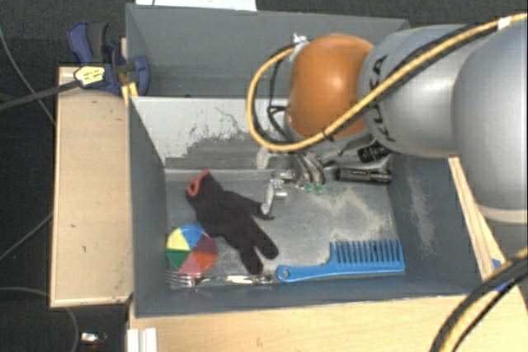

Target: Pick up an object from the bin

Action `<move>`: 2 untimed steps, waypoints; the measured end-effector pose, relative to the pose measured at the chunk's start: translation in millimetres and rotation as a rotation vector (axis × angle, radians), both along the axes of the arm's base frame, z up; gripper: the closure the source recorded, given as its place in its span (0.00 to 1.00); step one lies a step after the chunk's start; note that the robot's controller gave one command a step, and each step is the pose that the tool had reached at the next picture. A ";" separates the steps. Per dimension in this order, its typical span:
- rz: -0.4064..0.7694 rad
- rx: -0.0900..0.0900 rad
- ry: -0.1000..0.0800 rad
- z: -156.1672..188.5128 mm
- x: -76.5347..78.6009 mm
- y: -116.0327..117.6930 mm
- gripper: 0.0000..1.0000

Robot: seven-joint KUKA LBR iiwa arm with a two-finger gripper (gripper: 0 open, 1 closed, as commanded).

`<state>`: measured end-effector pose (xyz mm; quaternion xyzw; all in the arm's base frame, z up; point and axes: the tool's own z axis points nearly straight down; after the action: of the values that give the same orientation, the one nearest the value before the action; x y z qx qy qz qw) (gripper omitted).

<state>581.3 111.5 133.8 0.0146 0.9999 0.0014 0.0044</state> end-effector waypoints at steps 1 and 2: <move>0.041 -0.001 -0.006 -45.4 -1.6 5.0 0.00; 0.073 0.000 0.000 -60.1 -19.9 53.8 0.00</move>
Offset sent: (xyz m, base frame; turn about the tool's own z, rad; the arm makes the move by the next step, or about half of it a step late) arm -0.0228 0.0591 -0.0627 -0.0767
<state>561.4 165.3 73.7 -0.0221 0.9997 0.0013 0.0043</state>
